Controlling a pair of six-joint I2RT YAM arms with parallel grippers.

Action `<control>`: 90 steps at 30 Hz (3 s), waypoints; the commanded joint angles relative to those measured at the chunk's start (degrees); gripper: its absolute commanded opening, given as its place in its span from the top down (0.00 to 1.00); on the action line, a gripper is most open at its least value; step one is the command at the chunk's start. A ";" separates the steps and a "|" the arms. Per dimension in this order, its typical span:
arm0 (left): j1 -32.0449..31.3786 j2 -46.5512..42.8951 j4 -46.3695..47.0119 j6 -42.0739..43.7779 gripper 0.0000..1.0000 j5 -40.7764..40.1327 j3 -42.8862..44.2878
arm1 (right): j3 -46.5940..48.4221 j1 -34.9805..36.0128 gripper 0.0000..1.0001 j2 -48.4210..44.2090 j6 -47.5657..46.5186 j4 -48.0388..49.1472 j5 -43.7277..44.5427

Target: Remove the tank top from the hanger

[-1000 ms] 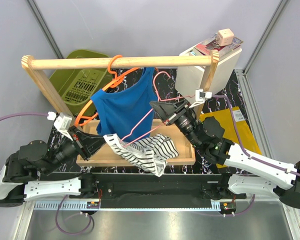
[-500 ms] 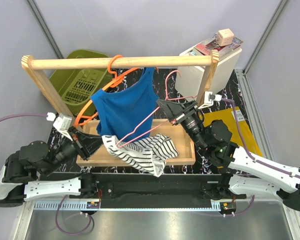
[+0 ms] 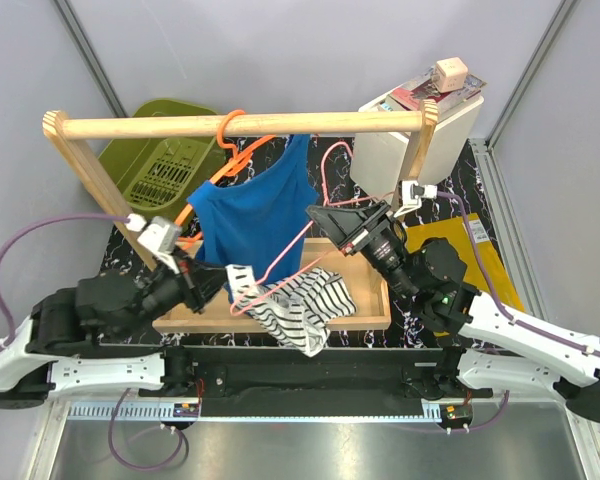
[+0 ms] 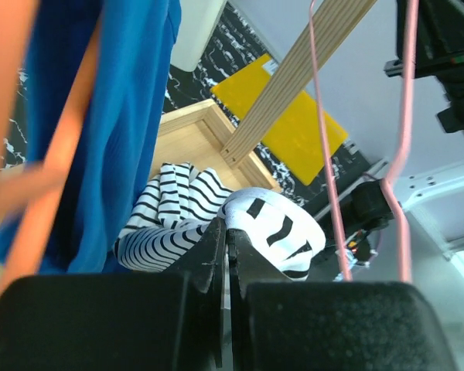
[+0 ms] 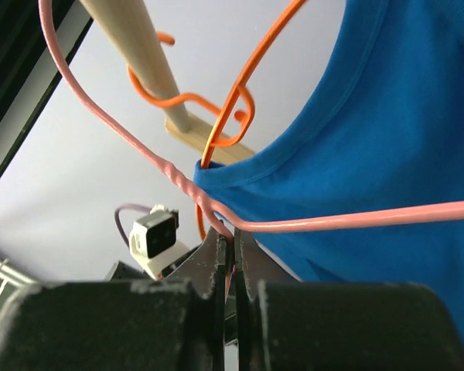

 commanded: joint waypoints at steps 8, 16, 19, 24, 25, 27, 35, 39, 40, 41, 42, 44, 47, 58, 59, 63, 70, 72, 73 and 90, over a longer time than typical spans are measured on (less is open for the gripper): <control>-0.18 20.99 7.68 8.47 1.00 -4.36 11.62 | -1.89 -0.23 1.00 -10.06 -1.14 -6.70 -18.45; -0.18 27.68 10.49 8.39 0.98 -4.18 14.54 | -6.55 -0.32 1.00 -17.36 -2.54 -9.96 -19.43; -0.10 29.09 12.60 8.30 0.96 -3.92 14.19 | -7.52 -0.23 1.00 -18.94 -2.81 -10.93 -19.78; 0.43 32.25 13.83 7.95 0.94 -4.27 15.15 | -7.43 -0.32 1.00 -20.09 -2.81 -12.25 -21.98; 0.61 33.56 14.01 8.21 0.93 -4.27 15.76 | -7.69 -0.32 1.00 -20.35 -2.72 -12.25 -22.59; 1.04 35.15 14.01 8.82 0.91 -4.18 16.82 | -8.05 -0.23 1.00 -21.14 -2.46 -12.52 -22.60; 6.31 41.04 11.64 9.53 0.84 -1.47 21.75 | -10.95 -0.32 1.00 -26.23 -2.55 -16.12 -19.26; 7.99 41.66 11.55 9.97 0.77 -0.23 23.06 | -10.68 -0.32 1.00 -27.56 -3.16 -17.79 -18.91; 8.25 41.57 11.55 9.88 0.76 -0.40 23.15 | -10.86 -0.23 1.00 -27.73 -3.08 -17.88 -18.99; 8.51 41.22 11.38 9.71 0.75 -0.49 23.33 | -11.12 -0.32 1.00 -28.08 -2.73 -17.88 -18.99; 8.52 40.79 11.37 9.53 0.71 -0.14 23.59 | -11.65 -0.32 1.00 -28.26 -2.81 -17.97 -18.82; 8.52 38.95 11.46 8.57 0.56 3.10 23.68 | -11.83 -0.32 1.00 -28.53 -2.90 -18.14 -18.64; 8.52 36.23 11.90 7.60 0.43 11.17 23.33 | -11.65 -0.32 1.00 -28.35 -3.25 -18.06 -18.64; 5.37 22.07 27.62 -2.42 0.45 42.14 5.67 | -10.25 -0.32 1.00 -21.94 -1.76 -10.06 -25.40; 4.74 21.71 28.24 -2.86 0.46 42.57 4.53 | -10.25 -0.23 1.00 -21.41 -1.50 -9.36 -26.19; 0.00 20.39 28.60 -4.44 0.47 38.90 2.86 | -9.37 -0.32 1.00 -18.52 -1.32 -7.77 -25.85; -2.38 19.86 31.15 -7.17 0.54 36.78 -0.66 | -8.49 -0.32 1.00 -14.20 1.40 -2.15 -29.01; -2.99 19.86 31.15 -7.70 0.58 36.25 -0.93 | -9.28 -0.32 1.00 -13.68 2.19 0.66 -29.63; -3.08 19.60 31.24 -7.79 0.59 36.16 -1.19 | -9.63 -0.32 1.00 -13.59 2.89 1.36 -29.72; -3.44 22.32 29.22 -12.18 1.00 15.80 4.60 | -11.92 -0.23 0.48 -23.68 0.09 -15.05 -16.19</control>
